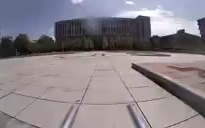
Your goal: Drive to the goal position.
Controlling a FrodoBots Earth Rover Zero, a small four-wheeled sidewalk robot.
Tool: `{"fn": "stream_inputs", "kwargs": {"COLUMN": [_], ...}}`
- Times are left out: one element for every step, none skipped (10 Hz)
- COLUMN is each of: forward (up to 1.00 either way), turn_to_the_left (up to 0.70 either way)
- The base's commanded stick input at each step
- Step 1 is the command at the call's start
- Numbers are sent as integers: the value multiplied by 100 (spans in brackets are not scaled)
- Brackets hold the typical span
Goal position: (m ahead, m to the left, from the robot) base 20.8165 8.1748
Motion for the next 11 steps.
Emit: {"fn": "stream_inputs", "kwargs": {"forward": [70,70,70,70,70,70,70,70,70,70,70], "turn_to_the_left": [0,0,0,0,0,0,0,0,0,0,-7]}}
